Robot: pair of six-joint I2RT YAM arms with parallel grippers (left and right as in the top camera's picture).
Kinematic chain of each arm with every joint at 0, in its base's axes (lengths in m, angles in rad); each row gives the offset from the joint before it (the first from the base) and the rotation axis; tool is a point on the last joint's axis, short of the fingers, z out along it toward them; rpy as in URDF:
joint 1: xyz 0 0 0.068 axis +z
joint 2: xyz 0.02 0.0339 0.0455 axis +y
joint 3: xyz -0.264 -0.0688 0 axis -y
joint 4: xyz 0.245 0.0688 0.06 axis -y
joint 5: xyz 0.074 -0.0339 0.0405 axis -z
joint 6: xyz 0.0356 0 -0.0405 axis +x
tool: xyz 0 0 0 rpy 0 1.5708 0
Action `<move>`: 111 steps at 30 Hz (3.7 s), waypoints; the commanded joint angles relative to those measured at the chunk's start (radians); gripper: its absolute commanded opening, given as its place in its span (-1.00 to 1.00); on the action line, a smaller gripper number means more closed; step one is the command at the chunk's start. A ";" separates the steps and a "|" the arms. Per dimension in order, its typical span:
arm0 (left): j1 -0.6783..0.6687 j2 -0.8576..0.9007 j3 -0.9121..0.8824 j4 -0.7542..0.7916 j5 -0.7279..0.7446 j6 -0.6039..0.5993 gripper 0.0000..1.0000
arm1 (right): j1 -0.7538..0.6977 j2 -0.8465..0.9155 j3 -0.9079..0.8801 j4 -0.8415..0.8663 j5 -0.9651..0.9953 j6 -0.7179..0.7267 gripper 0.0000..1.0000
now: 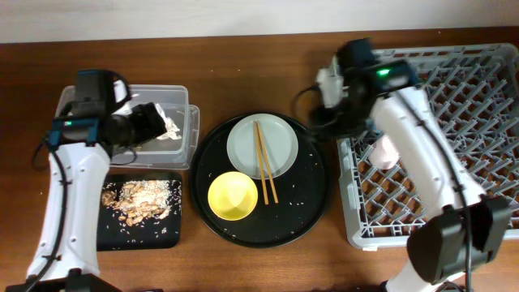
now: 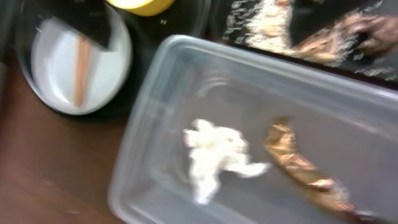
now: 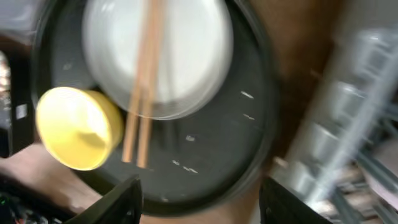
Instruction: Sort waste into correct bins and load items into the dishwasher rack
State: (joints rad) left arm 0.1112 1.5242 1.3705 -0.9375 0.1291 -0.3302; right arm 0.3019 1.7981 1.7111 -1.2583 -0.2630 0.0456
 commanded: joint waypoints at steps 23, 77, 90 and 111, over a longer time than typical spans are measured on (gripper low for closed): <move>0.055 -0.012 0.001 -0.007 -0.051 0.010 0.99 | 0.287 0.293 -0.105 0.302 0.300 0.155 -0.26; 0.055 -0.012 0.001 -0.007 -0.051 0.010 0.99 | 0.351 0.342 -0.137 0.441 0.166 0.253 -0.19; 0.055 -0.012 0.001 -0.007 -0.051 0.010 0.99 | 0.335 0.323 -0.098 0.426 0.166 0.257 -0.92; 0.055 -0.012 0.001 -0.007 -0.051 0.010 0.99 | -0.164 0.129 0.079 -0.086 0.309 0.145 -0.92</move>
State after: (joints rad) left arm 0.1642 1.5242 1.3705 -0.9432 0.0883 -0.3286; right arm 0.1871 1.9217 1.8351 -1.3567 0.0235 0.2008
